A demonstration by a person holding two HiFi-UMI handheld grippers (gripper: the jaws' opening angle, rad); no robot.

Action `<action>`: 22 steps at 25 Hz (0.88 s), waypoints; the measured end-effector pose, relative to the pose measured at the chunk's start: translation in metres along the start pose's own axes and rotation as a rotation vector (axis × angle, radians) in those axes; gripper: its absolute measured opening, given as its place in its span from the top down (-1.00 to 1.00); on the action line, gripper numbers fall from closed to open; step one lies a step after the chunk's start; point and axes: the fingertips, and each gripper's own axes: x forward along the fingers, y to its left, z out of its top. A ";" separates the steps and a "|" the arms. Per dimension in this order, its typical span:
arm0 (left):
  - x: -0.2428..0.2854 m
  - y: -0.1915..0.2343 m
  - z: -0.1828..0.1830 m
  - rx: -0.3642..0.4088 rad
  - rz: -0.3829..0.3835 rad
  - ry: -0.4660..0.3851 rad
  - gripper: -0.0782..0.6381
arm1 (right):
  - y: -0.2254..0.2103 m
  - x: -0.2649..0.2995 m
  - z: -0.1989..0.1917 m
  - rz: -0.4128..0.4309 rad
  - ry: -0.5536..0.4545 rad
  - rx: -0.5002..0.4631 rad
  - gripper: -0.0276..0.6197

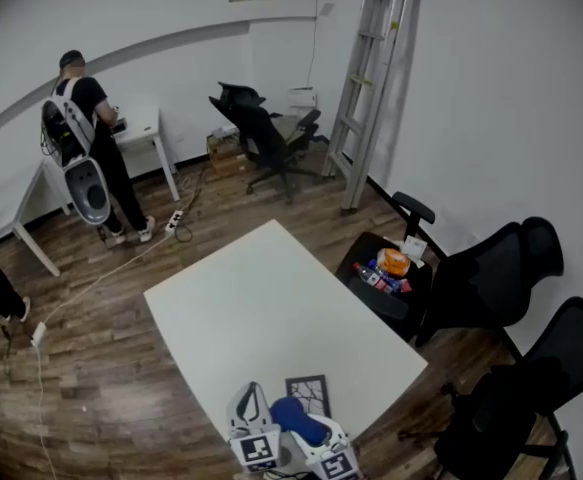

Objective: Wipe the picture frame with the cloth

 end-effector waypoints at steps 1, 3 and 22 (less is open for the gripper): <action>-0.001 0.001 -0.001 -0.005 0.003 0.004 0.77 | 0.001 -0.001 -0.003 0.001 0.007 0.000 0.41; -0.002 0.001 -0.001 -0.012 0.000 0.002 0.77 | 0.000 -0.004 -0.009 -0.004 0.021 0.003 0.41; 0.005 -0.027 0.000 -0.017 -0.084 0.003 0.77 | -0.092 -0.085 -0.081 -0.356 0.139 0.134 0.41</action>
